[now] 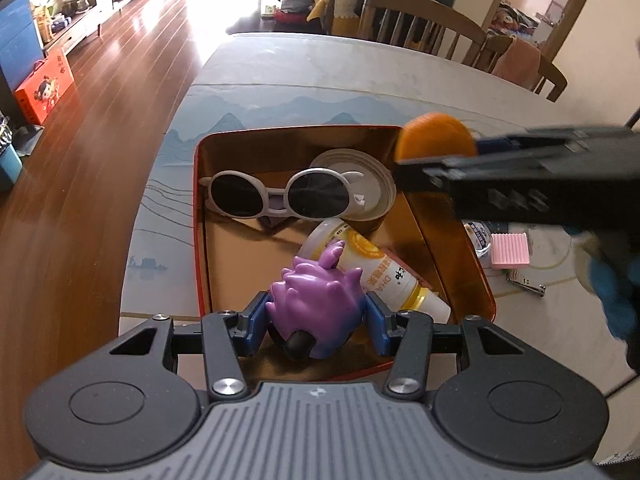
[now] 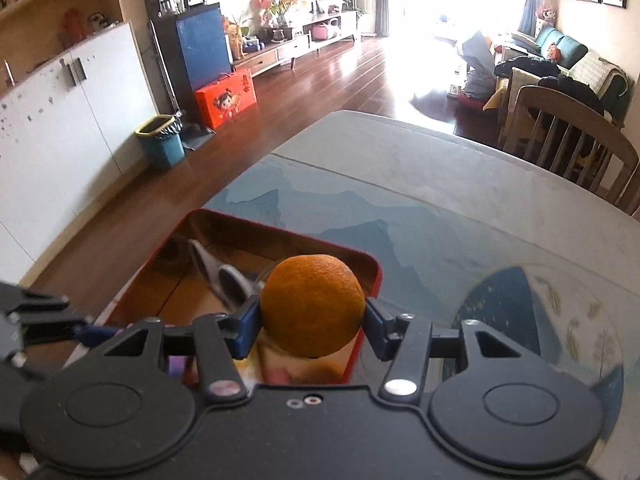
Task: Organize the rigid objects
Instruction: 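Carry the purple toy and orange into the red tin and release both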
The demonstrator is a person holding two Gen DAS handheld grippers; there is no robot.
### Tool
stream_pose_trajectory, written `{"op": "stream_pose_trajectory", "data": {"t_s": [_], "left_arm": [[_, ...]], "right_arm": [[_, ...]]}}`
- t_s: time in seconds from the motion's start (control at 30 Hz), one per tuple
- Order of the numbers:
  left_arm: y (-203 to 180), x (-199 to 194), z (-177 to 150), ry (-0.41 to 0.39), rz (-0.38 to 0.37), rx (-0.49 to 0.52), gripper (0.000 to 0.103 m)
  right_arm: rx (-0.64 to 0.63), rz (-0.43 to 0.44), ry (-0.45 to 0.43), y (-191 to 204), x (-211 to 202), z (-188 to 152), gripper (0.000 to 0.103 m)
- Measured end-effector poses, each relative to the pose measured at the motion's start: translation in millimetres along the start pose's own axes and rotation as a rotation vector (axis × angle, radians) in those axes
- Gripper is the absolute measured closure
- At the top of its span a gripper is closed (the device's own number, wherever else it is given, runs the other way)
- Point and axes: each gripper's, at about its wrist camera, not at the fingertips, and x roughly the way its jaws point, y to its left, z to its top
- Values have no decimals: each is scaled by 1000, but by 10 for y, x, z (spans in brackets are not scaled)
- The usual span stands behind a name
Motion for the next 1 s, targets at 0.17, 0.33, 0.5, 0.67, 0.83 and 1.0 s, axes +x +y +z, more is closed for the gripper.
{"op": "stream_pose_trajectory", "data": {"t_s": [0.17, 0.33, 0.5, 0.67, 0.83, 1.0], "left_arm": [[36, 71, 1, 13, -9, 15, 53], [72, 105, 5, 19, -21, 20, 53], [99, 137, 16, 24, -33, 12, 53], [119, 163, 35, 28, -36, 11, 53], [113, 159, 39, 30, -27, 18, 53], [100, 124, 31, 23, -31, 14, 54]], "right_arm": [[-15, -14, 24, 17, 202, 64, 50], [-28, -24, 47, 57, 300, 73, 50], [-32, -26, 54, 61, 324, 74, 50], [-23, -23, 36, 44, 289, 88, 49], [-13, -21, 10, 24, 160, 96, 49], [25, -4, 4, -48, -18, 84, 48]]}}
